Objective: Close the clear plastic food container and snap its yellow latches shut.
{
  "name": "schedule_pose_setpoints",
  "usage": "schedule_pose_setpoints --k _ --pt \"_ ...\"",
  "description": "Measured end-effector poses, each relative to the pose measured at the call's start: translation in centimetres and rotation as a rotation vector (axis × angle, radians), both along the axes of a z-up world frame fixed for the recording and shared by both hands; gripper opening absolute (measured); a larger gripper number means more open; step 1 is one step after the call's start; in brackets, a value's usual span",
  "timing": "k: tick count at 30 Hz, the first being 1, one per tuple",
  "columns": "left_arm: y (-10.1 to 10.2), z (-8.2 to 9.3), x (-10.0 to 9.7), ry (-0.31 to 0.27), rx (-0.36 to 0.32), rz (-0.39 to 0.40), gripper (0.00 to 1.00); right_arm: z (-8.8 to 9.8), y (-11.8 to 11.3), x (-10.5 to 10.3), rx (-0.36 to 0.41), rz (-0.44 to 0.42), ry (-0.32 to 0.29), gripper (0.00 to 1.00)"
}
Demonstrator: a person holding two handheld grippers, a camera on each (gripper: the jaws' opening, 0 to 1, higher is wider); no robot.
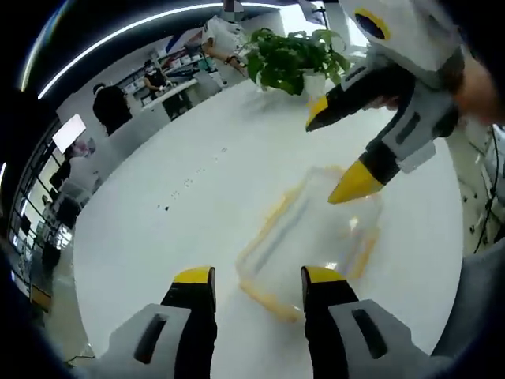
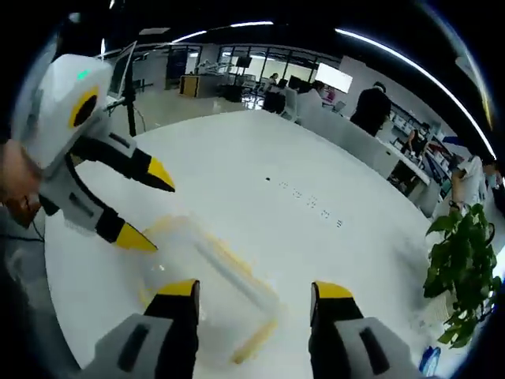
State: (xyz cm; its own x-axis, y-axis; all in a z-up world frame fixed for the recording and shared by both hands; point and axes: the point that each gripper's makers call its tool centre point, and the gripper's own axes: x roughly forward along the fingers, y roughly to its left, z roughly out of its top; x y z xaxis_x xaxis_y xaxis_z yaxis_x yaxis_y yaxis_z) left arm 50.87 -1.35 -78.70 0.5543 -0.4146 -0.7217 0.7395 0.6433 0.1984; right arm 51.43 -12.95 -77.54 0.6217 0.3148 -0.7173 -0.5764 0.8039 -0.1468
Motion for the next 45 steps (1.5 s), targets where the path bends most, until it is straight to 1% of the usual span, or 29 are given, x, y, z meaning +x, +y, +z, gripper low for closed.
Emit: schedule_pose_setpoints --k 2,3,5,6,7,8,10,11,12,13,14,16,17,18,21,24,25,28,29,30,33,36,38,39,40,41,42,44,45 --pt "0.2 -0.3 0.0 0.009 -0.009 0.024 0.43 0.2 -0.4 0.1 0.017 -0.031 -0.013 0.55" --pt "0.1 -0.3 -0.1 0.027 -0.052 0.068 0.43 0.3 -0.6 0.1 0.037 -0.064 -0.023 0.55" --pt "0.1 -0.3 0.0 0.043 -0.107 0.117 0.44 0.3 -0.5 0.0 0.086 -0.099 -0.018 0.56" --pt "0.1 -0.3 0.0 0.049 -0.116 0.124 0.44 0.3 -0.5 -0.1 0.100 -0.110 -0.020 0.56" --pt "-0.1 -0.3 -0.1 0.060 -0.142 0.139 0.46 0.3 -0.5 -0.2 0.109 -0.120 -0.021 0.56" --pt "-0.1 -0.2 -0.1 0.062 -0.148 0.143 0.47 0.3 -0.6 -0.3 0.109 -0.117 -0.020 0.56" --pt "-0.4 0.2 -0.1 0.066 -0.207 0.170 0.48 0.5 -0.2 -0.5 0.142 -0.114 -0.021 0.57" --pt "-0.3 0.3 -0.1 0.061 -0.224 0.183 0.48 0.5 -0.2 -0.5 0.156 -0.116 -0.025 0.57" --pt "0.0 0.3 -0.2 0.060 -0.224 0.198 0.48 0.5 -0.2 -0.5 0.168 -0.121 -0.025 0.57" --pt "0.1 0.1 -0.2 0.054 -0.215 0.194 0.49 0.3 -0.2 -0.6 0.167 -0.118 -0.025 0.57" --pt "0.2 -0.1 -0.2 0.048 -0.207 0.194 0.50 -0.1 -0.3 -0.7 0.151 -0.117 -0.012 0.58" --pt "0.3 -0.2 -0.4 0.061 -0.234 0.212 0.50 -0.5 -0.5 -0.9 0.138 -0.120 -0.009 0.58" --pt "0.3 -0.2 -0.4 0.067 -0.258 0.226 0.50 -0.5 -0.6 -0.9 0.148 -0.126 -0.012 0.58" --pt "0.4 -0.2 -0.4 0.070 -0.267 0.232 0.49 -0.5 -0.6 -0.9 0.163 -0.135 -0.012 0.58" --pt "-0.1 -0.5 -0.7 0.108 -0.370 0.281 0.50 -1.2 -0.8 -1.5 0.229 -0.198 0.038 0.59" --pt "0.3 -1.8 -1.0 0.103 -0.319 0.269 0.53 -1.7 -1.0 -1.9 0.204 -0.186 0.031 0.57" --pt "0.5 -2.0 -1.2 0.102 -0.327 0.277 0.53 -1.9 -1.0 -2.0 0.198 -0.179 0.029 0.57" --pt "0.4 -2.2 -1.4 0.121 -0.368 0.307 0.53 -2.4 -1.2 -2.4 0.222 -0.190 0.040 0.58" --pt "0.3 -2.3 -1.5 0.132 -0.388 0.318 0.53 -2.8 -1.1 -2.7 0.253 -0.205 0.070 0.58" --pt "0.1 -2.4 -1.7 0.153 -0.418 0.331 0.52 -3.1 -1.3 -2.8 0.260 -0.217 0.083 0.58" --pt "0.2 -3.0 -2.2 0.176 -0.415 0.339 0.53 -3.6 -1.5 -3.1 0.265 -0.229 0.100 0.55" --pt "0.0 -3.0 -2.3 0.185 -0.450 0.348 0.53 -4.3 -1.2 -3.7 0.264 -0.229 0.130 0.53" --pt "0.0 -3.2 -2.4 0.200 -0.474 0.360 0.52 -4.4 -0.5 -3.7 0.309 -0.241 0.145 0.52" --pt "-0.2 -3.3 -2.6 0.233 -0.501 0.377 0.50 -4.4 -0.4 -3.8 0.320 -0.243 0.159 0.51" --pt "-0.3 -3.4 -2.7 0.252 -0.515 0.383 0.48 -4.4 -0.3 -3.8 0.323 -0.239 0.159 0.49" --pt "-0.2 -3.4 -2.6 0.248 -0.521 0.382 0.47 -4.3 -0.1 -3.9 0.335 -0.233 0.162 0.48" --pt "-0.2 -3.5 -2.6 0.241 -0.520 0.388 0.47 -4.4 -0.2 -3.8 0.328 -0.241 0.157 0.48" --pt "-0.4 -3.6 -2.6 0.258 -0.559 0.408 0.47 -4.3 -0.2 -3.8 0.336 -0.260 0.153 0.48" --pt "-0.3 -3.7 -2.5 0.256 -0.571 0.409 0.47 -4.3 -0.2 -3.8 0.341 -0.274 0.149 0.48"
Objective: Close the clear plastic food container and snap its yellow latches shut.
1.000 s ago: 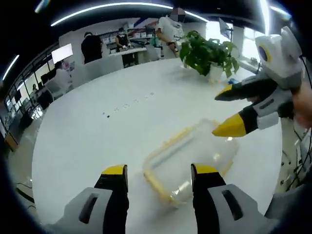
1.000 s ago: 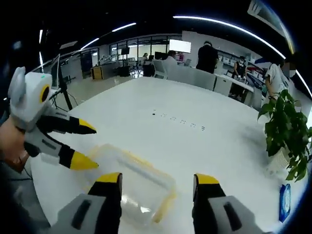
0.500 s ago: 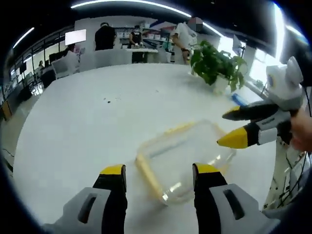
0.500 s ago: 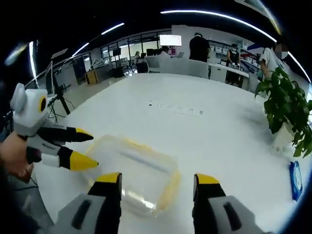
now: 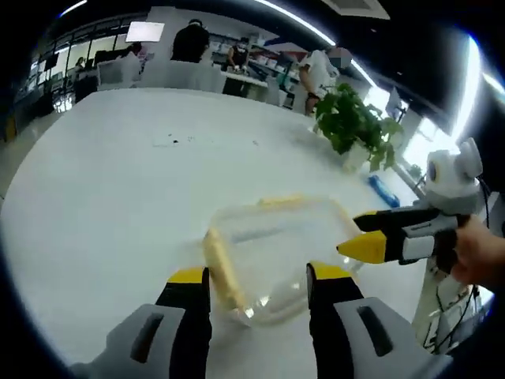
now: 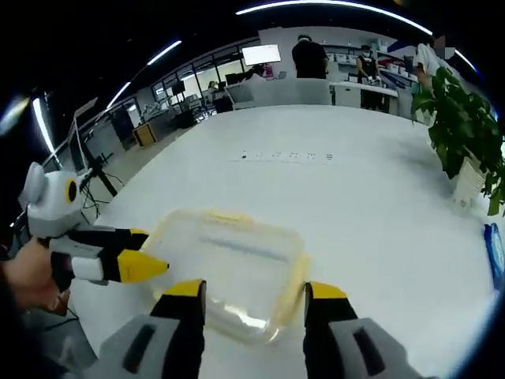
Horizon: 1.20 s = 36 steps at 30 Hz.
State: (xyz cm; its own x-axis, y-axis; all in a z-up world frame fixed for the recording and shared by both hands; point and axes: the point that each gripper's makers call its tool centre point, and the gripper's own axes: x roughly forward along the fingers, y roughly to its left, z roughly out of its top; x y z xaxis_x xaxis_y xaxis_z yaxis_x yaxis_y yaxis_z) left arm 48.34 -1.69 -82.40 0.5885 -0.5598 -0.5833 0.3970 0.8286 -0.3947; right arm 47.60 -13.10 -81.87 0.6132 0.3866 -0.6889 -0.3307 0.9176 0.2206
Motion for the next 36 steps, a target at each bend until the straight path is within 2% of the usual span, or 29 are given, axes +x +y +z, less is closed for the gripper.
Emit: schedule_pose_setpoints --k 2,4,5,11,12,14,15,16,22,24,32,33,34,36 --pt "-0.2 -0.3 -0.1 0.046 -0.068 0.021 0.46 0.0 0.1 -0.1 0.004 -0.014 -0.008 0.48" --pt "-0.2 -0.3 0.0 0.018 -0.053 -0.005 0.45 -0.1 0.1 0.0 0.018 -0.028 -0.025 0.47" --pt "-0.1 -0.2 0.0 0.017 -0.049 -0.003 0.45 -0.1 0.2 0.0 0.036 -0.048 -0.032 0.47" --pt "-0.1 -0.2 0.1 0.016 -0.059 0.025 0.43 0.0 0.3 0.1 0.036 -0.048 -0.053 0.45" --pt "-0.1 -0.4 0.0 0.024 -0.053 0.008 0.41 -0.1 0.3 0.1 0.038 -0.048 -0.056 0.45" --pt "1.1 -0.1 -1.0 0.020 -0.056 0.033 0.41 -0.2 0.0 0.1 0.048 -0.078 -0.061 0.42" --pt "0.0 -0.3 0.0 0.021 -0.054 0.035 0.41 -0.2 0.0 0.2 0.051 -0.082 -0.069 0.42" --pt "-0.1 -0.3 0.1 0.025 -0.059 0.040 0.41 -0.1 0.1 0.3 0.053 -0.086 -0.070 0.41" --pt "-0.2 -0.3 0.2 0.020 -0.068 0.051 0.40 -0.2 0.2 0.5 0.067 -0.093 -0.063 0.40" --pt "0.0 -0.3 0.3 0.020 -0.076 0.055 0.40 -0.2 0.1 0.6 0.108 -0.123 -0.053 0.37" --pt "1.0 -0.4 0.7 0.037 -0.085 0.061 0.40 -0.2 1.3 1.1 0.089 -0.114 -0.033 0.37" --pt "1.2 -0.6 0.5 0.046 -0.072 0.057 0.39 0.5 2.3 3.0 0.213 -0.212 -0.073 0.40" --pt "1.2 -0.5 0.6 0.039 -0.083 0.054 0.40 -0.2 1.8 1.6 0.112 -0.101 -0.039 0.43" --pt "1.3 -0.4 0.6 0.033 -0.096 0.055 0.40 -0.3 2.2 1.2 0.101 -0.077 -0.035 0.45"
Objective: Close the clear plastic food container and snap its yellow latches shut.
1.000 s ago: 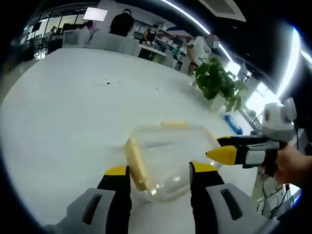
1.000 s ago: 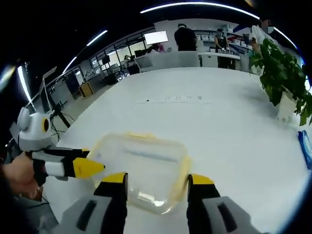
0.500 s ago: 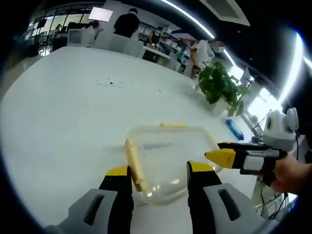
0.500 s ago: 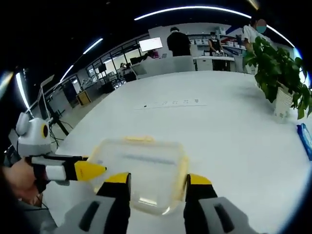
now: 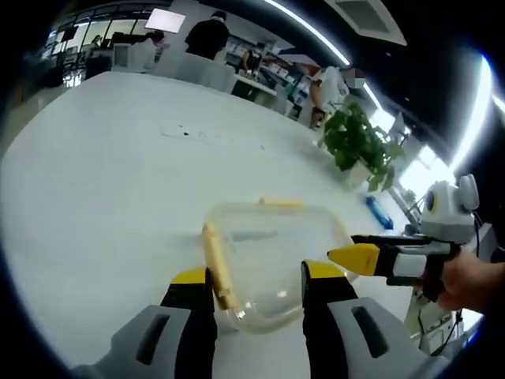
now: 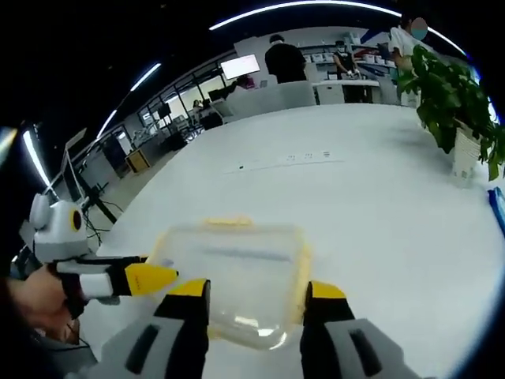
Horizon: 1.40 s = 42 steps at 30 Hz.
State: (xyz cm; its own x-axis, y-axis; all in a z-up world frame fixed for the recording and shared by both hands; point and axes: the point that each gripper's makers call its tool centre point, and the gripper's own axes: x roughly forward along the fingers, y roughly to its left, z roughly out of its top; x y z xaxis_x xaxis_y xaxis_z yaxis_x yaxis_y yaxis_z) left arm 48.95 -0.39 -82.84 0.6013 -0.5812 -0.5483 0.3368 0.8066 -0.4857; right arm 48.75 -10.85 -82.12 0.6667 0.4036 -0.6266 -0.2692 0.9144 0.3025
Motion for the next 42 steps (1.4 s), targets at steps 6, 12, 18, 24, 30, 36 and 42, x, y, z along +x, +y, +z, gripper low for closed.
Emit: schedule_pose_setpoints --k 6,12,18,24,30,36,42 --pt "0.4 0.1 0.3 -0.002 0.001 0.009 0.40 0.0 0.4 -0.1 -0.005 -0.015 -0.011 0.45" --pt "1.4 0.0 1.5 -0.009 -0.003 0.016 0.41 0.0 1.4 0.7 0.003 -0.012 -0.031 0.45" --pt "2.5 0.0 3.3 -0.015 -0.004 0.027 0.41 0.0 2.6 2.6 0.006 -0.005 -0.044 0.46" --pt "3.9 0.1 5.0 -0.017 -0.004 0.035 0.42 -0.1 4.0 4.2 0.018 -0.006 -0.053 0.46" --pt "5.6 0.0 7.0 0.005 -0.023 0.076 0.42 -0.2 5.6 5.7 0.056 -0.023 -0.059 0.46" --pt "7.0 -0.2 8.5 0.009 -0.045 0.095 0.44 -0.2 7.2 7.2 0.053 -0.020 -0.068 0.46" --pt "8.1 -0.2 9.2 0.007 -0.041 0.110 0.44 -0.2 8.4 7.9 0.055 -0.025 -0.077 0.46"
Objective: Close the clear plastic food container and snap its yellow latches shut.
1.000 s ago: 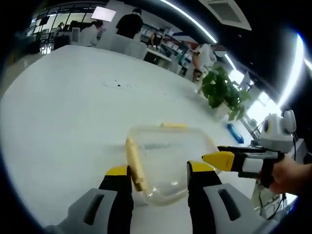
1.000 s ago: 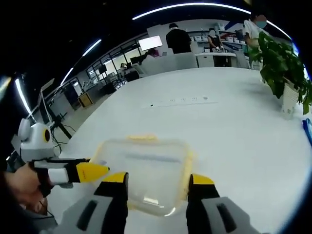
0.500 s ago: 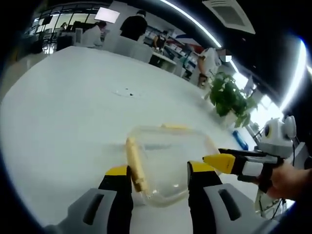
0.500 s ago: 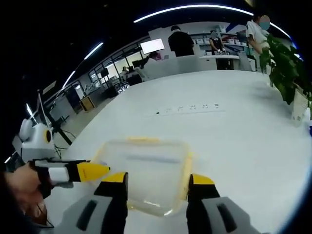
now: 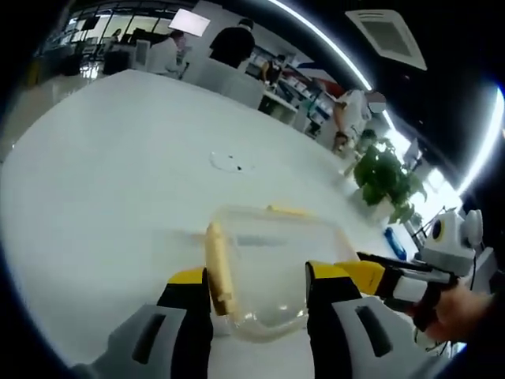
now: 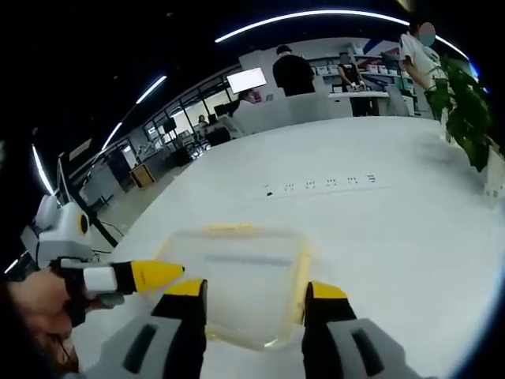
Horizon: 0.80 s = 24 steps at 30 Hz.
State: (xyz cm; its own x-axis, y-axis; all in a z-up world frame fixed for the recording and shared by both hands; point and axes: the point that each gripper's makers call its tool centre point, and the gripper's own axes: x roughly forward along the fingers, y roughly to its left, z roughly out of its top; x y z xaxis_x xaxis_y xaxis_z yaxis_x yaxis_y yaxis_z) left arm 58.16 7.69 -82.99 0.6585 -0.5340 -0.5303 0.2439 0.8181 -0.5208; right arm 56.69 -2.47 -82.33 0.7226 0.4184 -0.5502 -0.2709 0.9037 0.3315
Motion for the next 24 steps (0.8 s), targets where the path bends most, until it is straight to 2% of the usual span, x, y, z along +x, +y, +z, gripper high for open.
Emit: schedule_pose_setpoints --k 12,13,14,16,20,24 --pt "0.5 0.1 -0.1 0.008 -0.014 0.006 0.45 0.0 0.0 0.3 0.019 -0.027 -0.022 0.49" --pt "0.6 0.2 -0.1 0.000 -0.010 -0.002 0.44 0.0 0.0 0.2 0.020 -0.028 -0.024 0.49" --pt "0.9 0.5 0.0 -0.035 0.014 -0.022 0.43 0.0 0.0 0.3 0.026 -0.035 -0.025 0.49" --pt "1.8 0.6 0.2 -0.067 0.075 -0.026 0.48 0.1 0.0 0.5 0.026 -0.037 -0.031 0.50" --pt "2.9 1.3 -0.1 -0.062 0.020 -0.006 0.63 0.1 0.2 0.5 0.035 -0.023 -0.038 0.55" --pt "4.3 2.1 -0.6 -0.070 -0.014 0.048 0.76 0.1 0.7 0.1 0.072 -0.001 -0.032 0.74"
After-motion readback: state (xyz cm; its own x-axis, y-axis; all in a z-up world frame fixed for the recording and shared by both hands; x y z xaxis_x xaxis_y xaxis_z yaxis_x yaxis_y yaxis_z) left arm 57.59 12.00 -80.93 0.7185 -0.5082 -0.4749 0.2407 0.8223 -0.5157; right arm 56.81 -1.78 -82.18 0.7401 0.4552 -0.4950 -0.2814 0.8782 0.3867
